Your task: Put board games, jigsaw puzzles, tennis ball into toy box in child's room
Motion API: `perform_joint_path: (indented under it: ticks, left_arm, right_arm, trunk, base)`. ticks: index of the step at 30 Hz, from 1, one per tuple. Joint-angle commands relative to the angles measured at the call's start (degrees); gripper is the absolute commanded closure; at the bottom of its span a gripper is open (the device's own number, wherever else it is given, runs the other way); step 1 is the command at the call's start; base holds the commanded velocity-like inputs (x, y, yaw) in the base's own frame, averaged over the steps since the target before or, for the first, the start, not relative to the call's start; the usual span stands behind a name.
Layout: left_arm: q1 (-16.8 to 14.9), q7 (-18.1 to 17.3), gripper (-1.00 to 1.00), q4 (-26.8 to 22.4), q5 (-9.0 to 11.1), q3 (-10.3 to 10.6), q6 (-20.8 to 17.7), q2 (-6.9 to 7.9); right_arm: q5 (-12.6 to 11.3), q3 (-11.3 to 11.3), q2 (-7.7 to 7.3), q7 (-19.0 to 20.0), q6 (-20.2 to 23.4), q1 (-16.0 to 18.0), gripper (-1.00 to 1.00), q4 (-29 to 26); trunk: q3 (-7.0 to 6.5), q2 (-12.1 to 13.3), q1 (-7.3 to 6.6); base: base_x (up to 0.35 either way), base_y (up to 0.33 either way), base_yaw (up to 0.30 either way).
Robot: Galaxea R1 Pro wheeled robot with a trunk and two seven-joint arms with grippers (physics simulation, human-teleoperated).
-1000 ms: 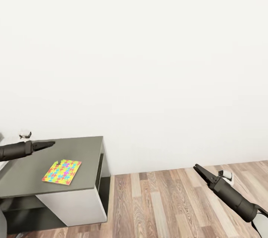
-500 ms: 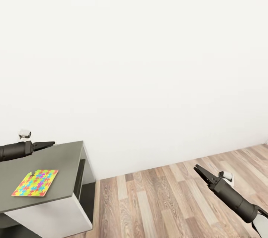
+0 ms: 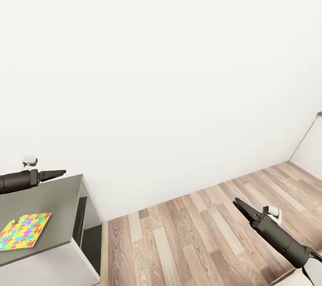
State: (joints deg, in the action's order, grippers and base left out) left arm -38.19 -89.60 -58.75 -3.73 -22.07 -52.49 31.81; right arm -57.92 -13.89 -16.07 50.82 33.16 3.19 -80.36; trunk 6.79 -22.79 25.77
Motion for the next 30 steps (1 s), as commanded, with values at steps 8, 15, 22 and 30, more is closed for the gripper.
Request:
perform_joint_path:
  ticks: [8,15,22,30]
  left_arm:
    - [0.0,-0.4,-1.00,-0.1,-0.4,-0.1,-0.6,0.06]
    - [0.0,-0.4,-1.00,-0.1,-0.4,-0.1,-0.6,0.02]
    - [0.0,-0.4,-1.00,-0.2,-0.4,-0.1,-0.6,0.02]
    - [0.0,-0.4,-1.00,-0.2,-0.4,0.0,-0.6,0.00]
  right_arm:
    - [-0.4,-0.1,-0.01,-0.1,0.4,0.1,-1.00,0.0]
    - [-0.4,-0.1,-0.01,-0.5,0.4,0.1,-1.00,0.0]
    - [-0.4,-0.3,-0.01,-0.6,0.5,0.1,-1.00,0.4]
    - [-0.4,-2.3,-0.01,-0.5,0.6,0.1,-1.00,2.7]
  trunk:
    - [-0.34,-0.1,0.01]
    - [-0.75,-0.1,0.01]
    - [-0.91,-0.1,0.01]
    - [-0.92,-0.1,0.01]
  base:
    - [-0.285,-0.081,-0.252]
    - [-0.325,-0.012,-0.244]
    - [-0.330,-0.002,-0.132]
    - [-0.300,-0.100,-0.261]
